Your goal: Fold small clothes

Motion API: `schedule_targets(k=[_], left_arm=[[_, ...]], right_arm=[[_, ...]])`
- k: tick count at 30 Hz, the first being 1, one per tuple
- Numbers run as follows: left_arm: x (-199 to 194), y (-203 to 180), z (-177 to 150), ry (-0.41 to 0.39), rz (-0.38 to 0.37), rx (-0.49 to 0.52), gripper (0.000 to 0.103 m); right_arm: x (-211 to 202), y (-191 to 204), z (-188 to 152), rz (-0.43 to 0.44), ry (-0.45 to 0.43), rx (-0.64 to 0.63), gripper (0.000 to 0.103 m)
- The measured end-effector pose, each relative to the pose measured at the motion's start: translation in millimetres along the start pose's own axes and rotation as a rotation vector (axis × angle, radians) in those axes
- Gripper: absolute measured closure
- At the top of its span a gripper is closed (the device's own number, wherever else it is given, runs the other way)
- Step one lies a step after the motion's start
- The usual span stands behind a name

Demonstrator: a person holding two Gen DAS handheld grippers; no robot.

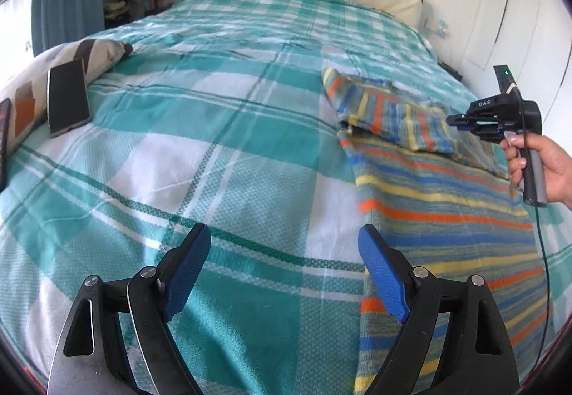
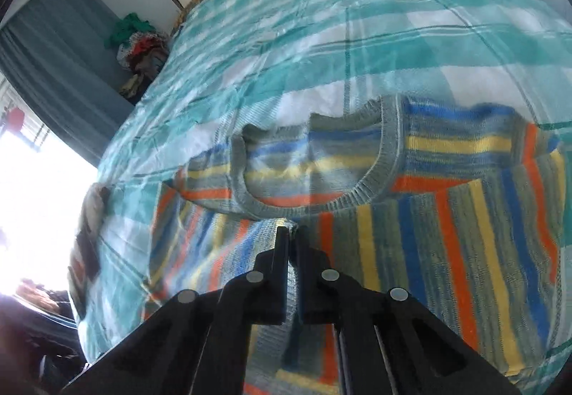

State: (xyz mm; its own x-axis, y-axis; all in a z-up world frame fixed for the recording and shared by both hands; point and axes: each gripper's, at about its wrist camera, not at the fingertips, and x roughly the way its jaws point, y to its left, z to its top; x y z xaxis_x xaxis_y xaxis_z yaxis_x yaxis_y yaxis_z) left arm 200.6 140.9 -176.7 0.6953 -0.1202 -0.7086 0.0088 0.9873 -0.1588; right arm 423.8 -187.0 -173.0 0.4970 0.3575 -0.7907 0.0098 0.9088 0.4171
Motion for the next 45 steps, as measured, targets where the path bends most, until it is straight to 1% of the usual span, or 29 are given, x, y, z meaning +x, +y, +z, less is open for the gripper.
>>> schedule_targets(k=[1,2,4,5,6,8,9,10,11,12,13,15,16,17,18,19,20,22,23,26,28,30,32,33,34,36,38,41,45], left_arm=[[0.9,-1.0,0.0,-0.001,0.000,0.003,0.017],[-1.2,-0.2,-2.3,-0.006,-0.001,0.006,0.017],[-2.6,-0.3,-2.9,-0.019,-0.002,0.008,0.017],[-2.3,0.0,-3.6,-0.018,-0.003,0.008,0.017],[-3.0,-0.2,-4.7,-0.015,-0.002,0.009,0.017],[1.2,-0.9,-5.7,0.003,0.005,0.016,0.017],[6.0,-1.2,-6.9,0.025,0.014,0.021,0.017],[10.3,-0.5,-8.2,0.048,0.023,0.022,0.017],[13.4,1.6,-9.6,0.070,0.036,0.016,0.017],[13.1,3.8,-10.1,0.077,0.041,0.004,0.017],[8.9,6.3,-9.7,0.076,0.039,-0.009,0.017],[-6.1,10.2,-8.7,0.068,0.011,-0.043,0.017],[-13.8,9.7,-8.2,0.063,-0.007,-0.047,0.016],[-20.7,6.8,-7.8,0.058,-0.015,-0.037,0.015],[-25.4,2.9,-7.4,0.054,-0.009,-0.023,0.012],[-29.3,-0.3,-7.9,0.048,-0.002,-0.013,0.009],[-31.1,-2.4,-9.0,0.042,-0.002,-0.010,0.009],[-29.4,-0.3,-11.8,0.041,-0.006,-0.024,0.009],[-26.5,3.4,-13.9,0.046,0.000,-0.039,0.009],[-16.1,20.6,-19.8,0.059,0.039,-0.093,0.009],[-8.4,33.0,-23.4,0.070,0.071,-0.122,0.009],[-2.2,38.5,-25.5,0.067,0.098,-0.123,0.008],[7.3,35.4,-27.8,0.084,0.111,-0.098,0.003],[10.6,31.9,-29.5,0.091,0.123,-0.075,0.001],[14.7,24.7,-32.0,0.096,0.155,-0.033,0.001],[16.0,17.5,-34.8,0.087,0.198,0.003,0.001],[14.6,20.3,-35.1,0.085,0.188,-0.010,0.001],[15.6,25.2,-35.9,0.085,0.162,-0.028,0.001],[18.9,26.5,-35.7,0.087,0.153,-0.029,0.001]], right_arm=[[4.5,-3.8,-2.2,-0.014,0.024,0.012,0.078],[2.7,-9.4,-5.2,-0.019,0.030,0.025,0.074],[-12.0,-13.9,-11.9,-0.018,-0.005,0.037,0.074],[-23.5,-10.7,-17.2,-0.002,-0.028,0.027,0.074],[-33.6,-4.7,-22.9,0.026,-0.043,0.002,0.074],[-41.6,10.4,-36.0,0.118,-0.022,-0.068,0.074],[-37.9,18.4,-45.0,0.161,0.018,-0.106,0.074],[-28.2,25.3,-53.5,0.158,0.072,-0.142,0.074],[-10.4,29.0,-66.6,0.095,0.179,-0.196,0.081],[1.3,29.8,-77.9,0.017,0.243,-0.234,0.084],[0.7,31.0,-86.0,-0.024,0.237,-0.265,0.086],[-22.6,35.0,-94.1,-0.049,0.180,-0.297,0.085],[-37.4,35.5,-98.3,-0.051,0.151,-0.299,0.082],[-59.1,34.7,-105.5,-0.037,0.111,-0.304,0.072],[-75.9,33.4,-112.9,-0.024,0.084,-0.314,0.065],[-93.5,31.1,-122.3,-0.025,0.053,-0.328,0.053],[-112.2,26.6,-134.6,-0.048,0.012,-0.344,0.048],[-147.6,9.9,-159.1,-0.127,-0.072,-0.371,0.048],[-165.2,-5.2,-175.3,-0.177,-0.112,-0.368,0.046],[-197.6,-45.8,-209.2,-0.312,-0.168,-0.313,0.045],[-215.9,-80.3,-232.4,-0.416,-0.202,-0.254,0.043],[-227.9,-108.5,-247.8,-0.472,-0.230,-0.177,0.037],[-231.0,-134.0,-253.1,-0.535,-0.241,-0.101,0.035],[-229.9,-141.8,-252.6,-0.548,-0.242,-0.072,0.035],[-228.7,-150.0,-252.5,-0.546,-0.237,-0.047,0.031],[-221.5,-159.7,-253.7,-0.523,-0.230,-0.026,0.025],[-218.8,-164.6,-258.0,-0.504,-0.247,-0.033,0.018],[-213.7,-163.3,-259.2,-0.482,-0.249,-0.049,0.011],[-208.5,-167.0,-260.8,-0.438,-0.245,-0.045,0.006]])
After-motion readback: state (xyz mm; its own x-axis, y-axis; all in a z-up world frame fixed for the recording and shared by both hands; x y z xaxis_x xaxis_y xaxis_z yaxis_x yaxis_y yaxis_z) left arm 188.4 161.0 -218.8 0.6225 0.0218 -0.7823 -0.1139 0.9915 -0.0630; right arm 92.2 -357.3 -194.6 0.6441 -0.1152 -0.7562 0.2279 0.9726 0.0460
